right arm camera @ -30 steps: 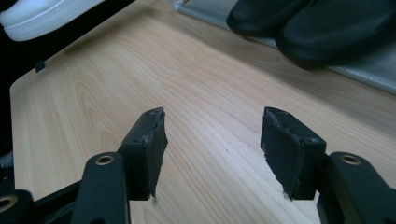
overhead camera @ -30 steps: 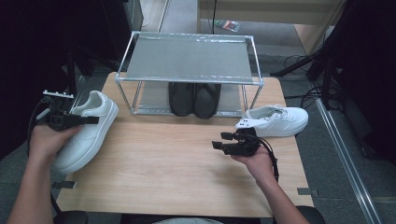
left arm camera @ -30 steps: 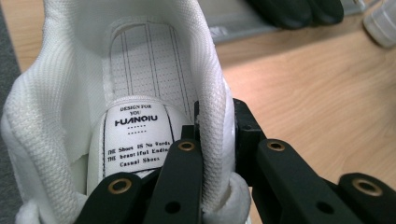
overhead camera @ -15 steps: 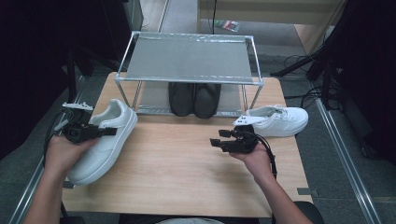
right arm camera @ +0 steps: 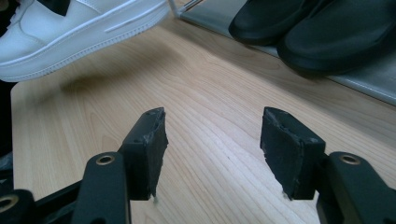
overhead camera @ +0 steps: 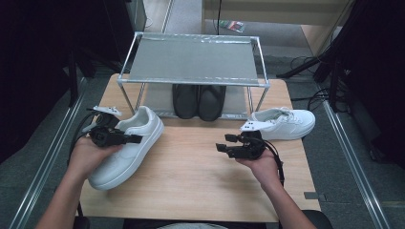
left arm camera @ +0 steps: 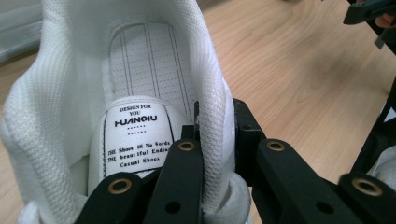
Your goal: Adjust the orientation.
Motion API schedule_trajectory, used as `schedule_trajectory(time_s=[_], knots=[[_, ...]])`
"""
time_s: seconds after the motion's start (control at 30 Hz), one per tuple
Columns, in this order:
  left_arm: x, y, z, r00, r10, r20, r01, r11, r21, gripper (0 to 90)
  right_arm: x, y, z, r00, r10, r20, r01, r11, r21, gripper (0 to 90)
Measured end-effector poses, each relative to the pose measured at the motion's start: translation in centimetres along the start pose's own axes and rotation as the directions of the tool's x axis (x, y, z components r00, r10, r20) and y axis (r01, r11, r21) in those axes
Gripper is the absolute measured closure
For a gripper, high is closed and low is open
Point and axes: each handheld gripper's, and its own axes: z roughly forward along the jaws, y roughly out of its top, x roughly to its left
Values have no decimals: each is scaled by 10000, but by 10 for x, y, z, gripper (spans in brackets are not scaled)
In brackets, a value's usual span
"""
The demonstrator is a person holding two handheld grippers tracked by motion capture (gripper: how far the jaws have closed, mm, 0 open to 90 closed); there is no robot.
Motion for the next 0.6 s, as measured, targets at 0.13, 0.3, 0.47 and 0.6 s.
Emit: schedule_trajectory(time_s=[0.13,0.3,0.47,0.6], knots=[[-5,7,10,9993,348,123,-351,9992,212,846,0,-4,-7,9999,70,155,-68,9999,-104,420],[-13,18,22,9960,799,392,-815,9959,405,846,-2,-9,-14,9990,177,401,-170,9997,-165,420],[-25,32,40,9869,1415,774,-1465,9872,629,845,0,-15,-23,9969,240,756,-211,9990,-400,424],[-38,42,61,9776,1759,1153,-1868,9781,916,844,4,-19,-30,9953,254,935,-195,9978,-634,426]])
